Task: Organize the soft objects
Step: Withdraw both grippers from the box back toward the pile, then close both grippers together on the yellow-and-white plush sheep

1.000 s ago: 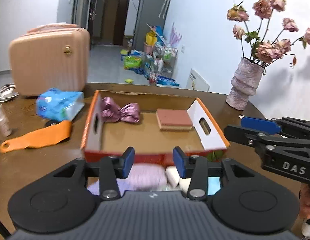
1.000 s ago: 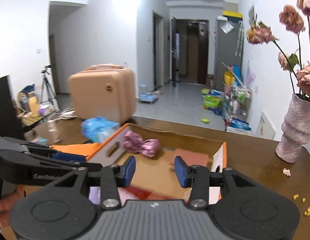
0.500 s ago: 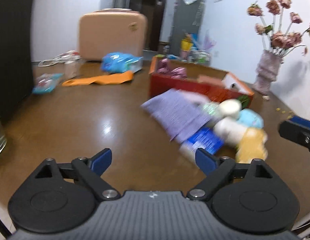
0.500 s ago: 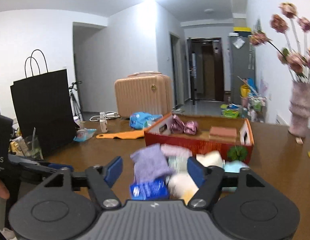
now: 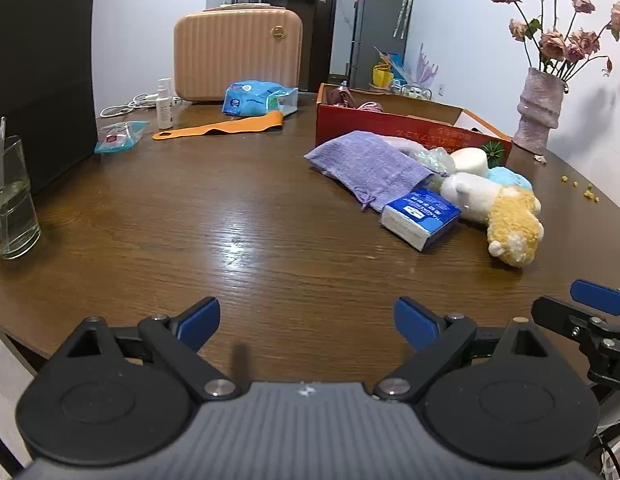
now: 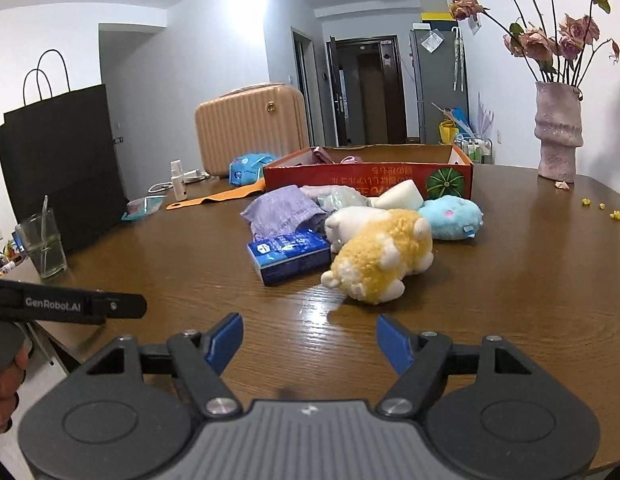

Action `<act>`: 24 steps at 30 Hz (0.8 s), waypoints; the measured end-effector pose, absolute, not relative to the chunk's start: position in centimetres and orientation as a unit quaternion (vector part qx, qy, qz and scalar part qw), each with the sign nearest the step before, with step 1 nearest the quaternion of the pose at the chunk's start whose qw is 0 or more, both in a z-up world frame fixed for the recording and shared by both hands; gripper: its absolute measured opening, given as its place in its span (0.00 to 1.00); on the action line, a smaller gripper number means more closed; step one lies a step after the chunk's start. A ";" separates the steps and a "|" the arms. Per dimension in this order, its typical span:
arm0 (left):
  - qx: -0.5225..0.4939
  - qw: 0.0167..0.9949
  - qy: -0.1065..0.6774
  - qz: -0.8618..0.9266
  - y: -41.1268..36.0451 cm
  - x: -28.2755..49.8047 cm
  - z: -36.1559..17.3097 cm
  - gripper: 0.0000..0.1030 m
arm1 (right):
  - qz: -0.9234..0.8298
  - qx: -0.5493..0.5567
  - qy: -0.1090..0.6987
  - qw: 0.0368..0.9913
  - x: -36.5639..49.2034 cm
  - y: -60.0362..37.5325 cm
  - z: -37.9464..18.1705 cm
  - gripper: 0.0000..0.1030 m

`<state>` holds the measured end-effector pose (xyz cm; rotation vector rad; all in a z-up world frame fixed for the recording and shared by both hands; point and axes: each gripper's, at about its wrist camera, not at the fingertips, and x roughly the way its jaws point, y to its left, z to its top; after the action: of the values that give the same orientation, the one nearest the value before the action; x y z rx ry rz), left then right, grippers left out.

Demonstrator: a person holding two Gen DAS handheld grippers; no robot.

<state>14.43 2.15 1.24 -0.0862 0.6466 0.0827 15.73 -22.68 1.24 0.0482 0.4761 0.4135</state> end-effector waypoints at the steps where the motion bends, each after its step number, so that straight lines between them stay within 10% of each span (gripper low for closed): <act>1: -0.042 0.947 0.317 0.039 2.2 14.6 1.3 0.93 | 0.203 0.024 0.233 0.951 16.1 -22.6 1.4 0.71; 17: -0.036 0.943 0.329 -0.025 -1.1 22.1 1.3 0.93 | 0.158 0.063 0.264 0.950 26.0 -23.2 1.0 0.69; 24: -0.025 0.949 0.301 -0.090 -3.8 25.9 3.1 0.84 | 0.167 0.061 0.279 0.944 28.1 -25.6 0.7 0.50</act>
<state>25.90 -3.82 3.07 -0.0515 0.6132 -0.1837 28.12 -25.55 0.67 0.1253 0.5693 0.3407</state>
